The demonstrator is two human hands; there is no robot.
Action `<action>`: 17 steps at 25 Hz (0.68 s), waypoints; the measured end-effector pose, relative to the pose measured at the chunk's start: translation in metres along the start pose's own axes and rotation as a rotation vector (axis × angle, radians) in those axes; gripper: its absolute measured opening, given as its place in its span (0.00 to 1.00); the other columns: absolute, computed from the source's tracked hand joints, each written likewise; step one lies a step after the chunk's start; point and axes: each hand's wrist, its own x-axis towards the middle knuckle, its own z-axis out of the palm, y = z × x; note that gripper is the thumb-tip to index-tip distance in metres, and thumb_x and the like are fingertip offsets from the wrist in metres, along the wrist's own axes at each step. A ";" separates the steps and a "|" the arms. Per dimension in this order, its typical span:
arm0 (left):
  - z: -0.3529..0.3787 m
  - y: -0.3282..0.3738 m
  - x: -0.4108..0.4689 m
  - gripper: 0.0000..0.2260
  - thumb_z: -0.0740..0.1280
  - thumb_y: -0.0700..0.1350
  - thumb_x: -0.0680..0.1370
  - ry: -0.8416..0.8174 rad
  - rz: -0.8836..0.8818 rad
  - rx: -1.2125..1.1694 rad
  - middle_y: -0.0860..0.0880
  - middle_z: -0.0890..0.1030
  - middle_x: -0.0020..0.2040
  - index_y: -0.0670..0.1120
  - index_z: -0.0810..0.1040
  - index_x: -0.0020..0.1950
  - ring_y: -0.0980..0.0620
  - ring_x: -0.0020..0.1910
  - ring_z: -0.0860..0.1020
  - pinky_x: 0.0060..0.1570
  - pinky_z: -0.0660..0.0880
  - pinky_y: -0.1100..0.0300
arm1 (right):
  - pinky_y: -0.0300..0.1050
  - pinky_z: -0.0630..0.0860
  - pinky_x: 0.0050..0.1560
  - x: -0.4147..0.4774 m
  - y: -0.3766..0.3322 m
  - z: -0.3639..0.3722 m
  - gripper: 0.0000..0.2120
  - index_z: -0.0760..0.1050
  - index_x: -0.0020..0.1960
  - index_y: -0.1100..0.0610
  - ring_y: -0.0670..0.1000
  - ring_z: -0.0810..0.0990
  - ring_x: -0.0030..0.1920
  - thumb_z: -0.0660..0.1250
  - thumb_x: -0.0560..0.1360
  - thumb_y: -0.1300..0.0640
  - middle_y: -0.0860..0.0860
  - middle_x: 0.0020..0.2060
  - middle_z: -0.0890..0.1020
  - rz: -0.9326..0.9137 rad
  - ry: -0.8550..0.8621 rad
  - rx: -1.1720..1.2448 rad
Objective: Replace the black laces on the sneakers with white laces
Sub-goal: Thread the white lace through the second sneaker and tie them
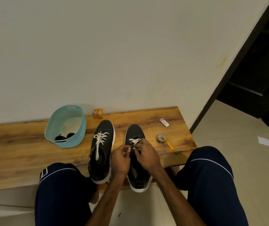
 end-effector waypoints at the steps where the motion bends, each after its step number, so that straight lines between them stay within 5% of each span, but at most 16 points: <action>1: 0.000 0.000 0.001 0.03 0.68 0.46 0.79 0.027 0.003 0.026 0.56 0.83 0.47 0.52 0.81 0.51 0.59 0.44 0.79 0.37 0.68 0.68 | 0.46 0.74 0.50 -0.004 0.001 0.002 0.14 0.81 0.58 0.53 0.51 0.75 0.53 0.60 0.82 0.49 0.49 0.51 0.73 0.010 0.008 0.064; 5: -0.002 0.004 0.002 0.01 0.66 0.47 0.80 0.053 -0.067 -0.038 0.53 0.82 0.46 0.51 0.78 0.49 0.51 0.44 0.81 0.39 0.76 0.58 | 0.50 0.72 0.58 -0.014 0.008 0.006 0.21 0.76 0.64 0.44 0.49 0.69 0.59 0.62 0.76 0.36 0.47 0.59 0.70 0.058 -0.023 0.088; 7: -0.011 0.017 0.002 0.05 0.63 0.46 0.82 0.076 -0.227 -0.343 0.48 0.82 0.46 0.46 0.77 0.53 0.48 0.44 0.82 0.40 0.82 0.49 | 0.54 0.72 0.62 -0.013 0.009 0.004 0.22 0.73 0.65 0.43 0.50 0.69 0.63 0.65 0.74 0.36 0.46 0.62 0.69 0.088 -0.027 0.091; 10: -0.044 0.037 0.011 0.07 0.57 0.42 0.85 0.101 -0.325 -0.991 0.44 0.83 0.49 0.42 0.74 0.56 0.47 0.47 0.83 0.46 0.80 0.52 | 0.56 0.71 0.64 -0.013 0.010 0.003 0.30 0.64 0.68 0.45 0.51 0.69 0.66 0.73 0.71 0.42 0.46 0.65 0.67 0.139 0.027 0.191; 12: -0.072 0.041 0.020 0.07 0.56 0.43 0.85 0.103 -0.302 -1.323 0.47 0.81 0.43 0.43 0.73 0.54 0.51 0.38 0.82 0.41 0.80 0.56 | 0.54 0.71 0.64 -0.014 0.012 0.002 0.37 0.58 0.69 0.46 0.51 0.69 0.67 0.77 0.68 0.46 0.46 0.67 0.67 0.171 0.097 0.219; 13: -0.081 0.040 0.023 0.07 0.57 0.44 0.84 0.102 -0.294 -1.301 0.49 0.78 0.38 0.45 0.73 0.52 0.55 0.31 0.78 0.33 0.77 0.61 | 0.55 0.70 0.64 -0.015 0.014 0.002 0.39 0.57 0.69 0.47 0.52 0.68 0.67 0.77 0.68 0.47 0.47 0.67 0.66 0.171 0.124 0.207; 15: -0.080 0.035 0.023 0.08 0.59 0.47 0.83 0.057 -0.290 -0.869 0.51 0.74 0.34 0.46 0.76 0.50 0.57 0.26 0.70 0.24 0.67 0.65 | 0.57 0.69 0.67 -0.019 0.017 0.005 0.42 0.56 0.72 0.50 0.54 0.65 0.71 0.78 0.68 0.48 0.50 0.71 0.63 0.177 0.143 0.164; 17: -0.060 0.028 0.011 0.10 0.62 0.52 0.82 -0.088 -0.186 -0.264 0.51 0.77 0.39 0.47 0.78 0.50 0.55 0.34 0.74 0.31 0.68 0.63 | 0.59 0.66 0.70 -0.024 0.017 0.010 0.42 0.56 0.74 0.55 0.56 0.61 0.74 0.77 0.70 0.48 0.53 0.74 0.60 0.212 0.159 0.155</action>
